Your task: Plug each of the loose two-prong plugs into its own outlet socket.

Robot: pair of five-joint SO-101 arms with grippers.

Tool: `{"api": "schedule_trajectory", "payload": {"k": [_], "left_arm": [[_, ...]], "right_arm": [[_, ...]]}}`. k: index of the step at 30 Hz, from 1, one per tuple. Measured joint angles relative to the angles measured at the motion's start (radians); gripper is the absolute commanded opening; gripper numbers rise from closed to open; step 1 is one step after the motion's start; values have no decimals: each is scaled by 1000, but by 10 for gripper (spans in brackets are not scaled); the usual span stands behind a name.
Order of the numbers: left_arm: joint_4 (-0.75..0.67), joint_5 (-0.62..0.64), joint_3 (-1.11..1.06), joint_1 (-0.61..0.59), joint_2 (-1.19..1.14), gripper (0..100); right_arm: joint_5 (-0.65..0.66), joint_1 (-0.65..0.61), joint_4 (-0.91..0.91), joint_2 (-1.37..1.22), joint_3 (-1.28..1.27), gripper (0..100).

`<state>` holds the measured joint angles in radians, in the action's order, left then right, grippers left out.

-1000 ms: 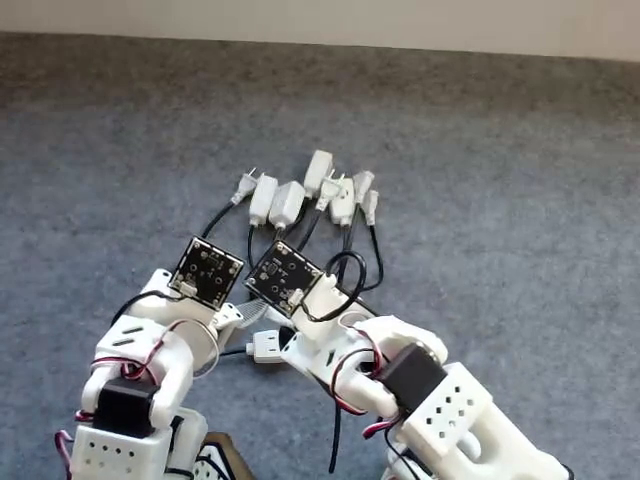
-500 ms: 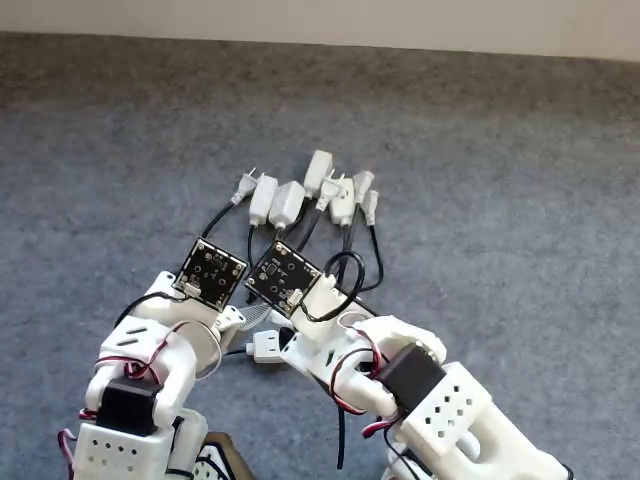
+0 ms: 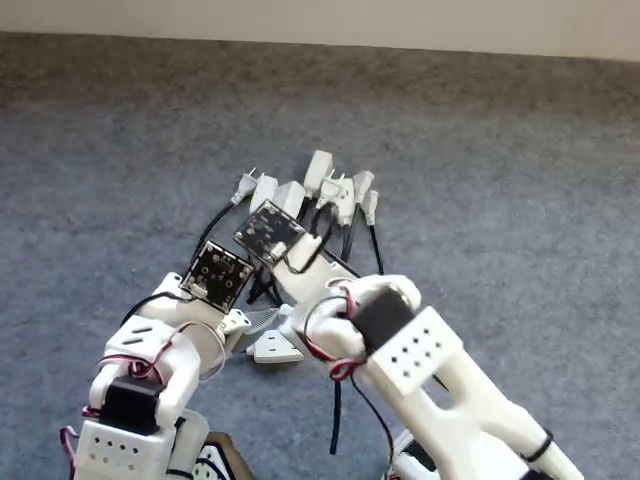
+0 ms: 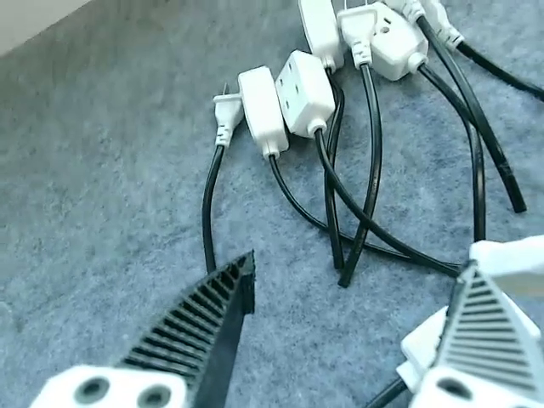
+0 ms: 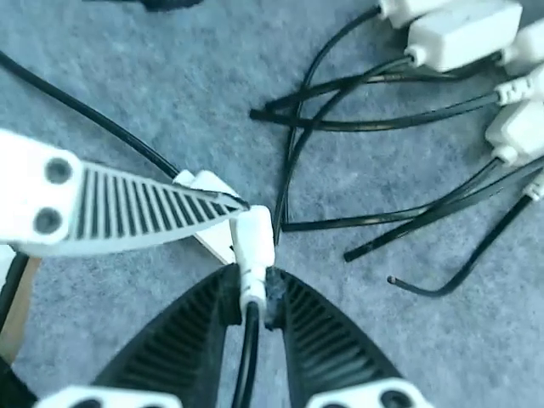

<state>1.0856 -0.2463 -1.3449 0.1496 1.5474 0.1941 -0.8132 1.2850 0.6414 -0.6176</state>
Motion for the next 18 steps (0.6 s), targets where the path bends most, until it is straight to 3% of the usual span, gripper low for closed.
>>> {"api": "schedule_trajectory", "payload": {"k": [8,12,18], "left_arm": [[-46,104,232,-282,-147,366],[-32,153,470,-353,-459,366],[173,195,1005,-509,-1036,367]], "right_arm": [[-55,3,295,-262,295,6],[-68,3,425,-407,502,6],[-120,3,431,-620,609,6]]}}
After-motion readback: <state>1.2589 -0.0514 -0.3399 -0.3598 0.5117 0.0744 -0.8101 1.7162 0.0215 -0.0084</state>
